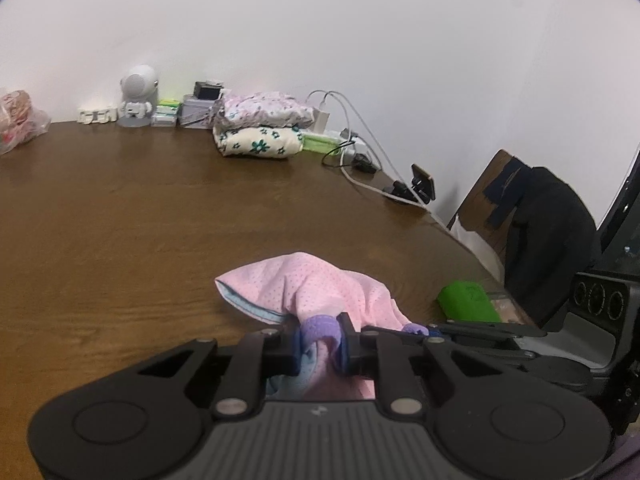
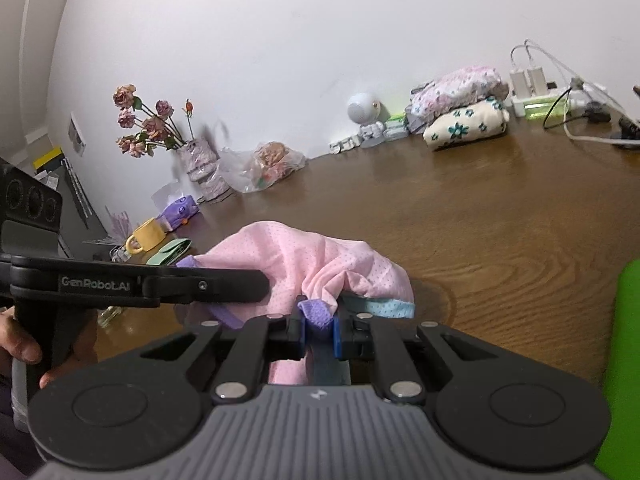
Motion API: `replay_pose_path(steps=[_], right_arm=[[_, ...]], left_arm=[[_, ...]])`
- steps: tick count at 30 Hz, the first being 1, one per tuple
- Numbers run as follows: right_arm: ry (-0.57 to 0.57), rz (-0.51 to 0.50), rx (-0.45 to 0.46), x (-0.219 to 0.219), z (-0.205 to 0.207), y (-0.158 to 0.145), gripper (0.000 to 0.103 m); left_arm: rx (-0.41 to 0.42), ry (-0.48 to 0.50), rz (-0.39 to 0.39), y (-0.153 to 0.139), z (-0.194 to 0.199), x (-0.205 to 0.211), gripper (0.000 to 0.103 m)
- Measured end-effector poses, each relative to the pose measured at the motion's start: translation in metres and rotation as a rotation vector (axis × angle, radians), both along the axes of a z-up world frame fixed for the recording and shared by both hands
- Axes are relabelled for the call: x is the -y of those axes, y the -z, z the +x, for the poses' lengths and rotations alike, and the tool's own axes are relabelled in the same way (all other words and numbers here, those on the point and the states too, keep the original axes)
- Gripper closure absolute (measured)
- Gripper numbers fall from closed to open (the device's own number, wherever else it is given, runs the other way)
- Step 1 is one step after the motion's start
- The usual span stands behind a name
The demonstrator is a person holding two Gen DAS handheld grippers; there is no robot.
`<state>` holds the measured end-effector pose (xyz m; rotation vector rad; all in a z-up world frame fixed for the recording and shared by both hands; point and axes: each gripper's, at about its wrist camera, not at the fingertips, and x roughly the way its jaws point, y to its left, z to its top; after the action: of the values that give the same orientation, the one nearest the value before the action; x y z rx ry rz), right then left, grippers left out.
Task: Fold clothes
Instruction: 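Lift the folded garment with both grippers and carry it to the clothes stack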
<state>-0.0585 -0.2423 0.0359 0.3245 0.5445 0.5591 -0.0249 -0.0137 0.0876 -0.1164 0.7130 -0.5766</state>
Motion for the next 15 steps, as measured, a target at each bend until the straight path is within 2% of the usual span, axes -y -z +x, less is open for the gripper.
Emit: replay_pose_path(steps=[3, 7, 11, 15], right_arm=[[0.024, 0.004, 0.006, 0.008, 0.002, -0.014, 0.092], [0.081, 0.006, 0.028, 0.027, 0.013, -0.044, 0.092], [0.131, -0.039, 0.096, 0.043, 0.026, -0.086, 0.093], [0.117, -0.134, 0.176, 0.046, 0.078, -0.138, 0.093]], left_arm=[[0.029, 0.034, -0.016, -0.013, 0.010, 0.011, 0.088], [0.127, 0.103, -0.055, -0.046, 0.025, 0.033, 0.090], [0.204, 0.152, -0.109, -0.081, 0.053, 0.041, 0.091], [0.272, 0.187, -0.155, -0.115, 0.087, 0.045, 0.091]])
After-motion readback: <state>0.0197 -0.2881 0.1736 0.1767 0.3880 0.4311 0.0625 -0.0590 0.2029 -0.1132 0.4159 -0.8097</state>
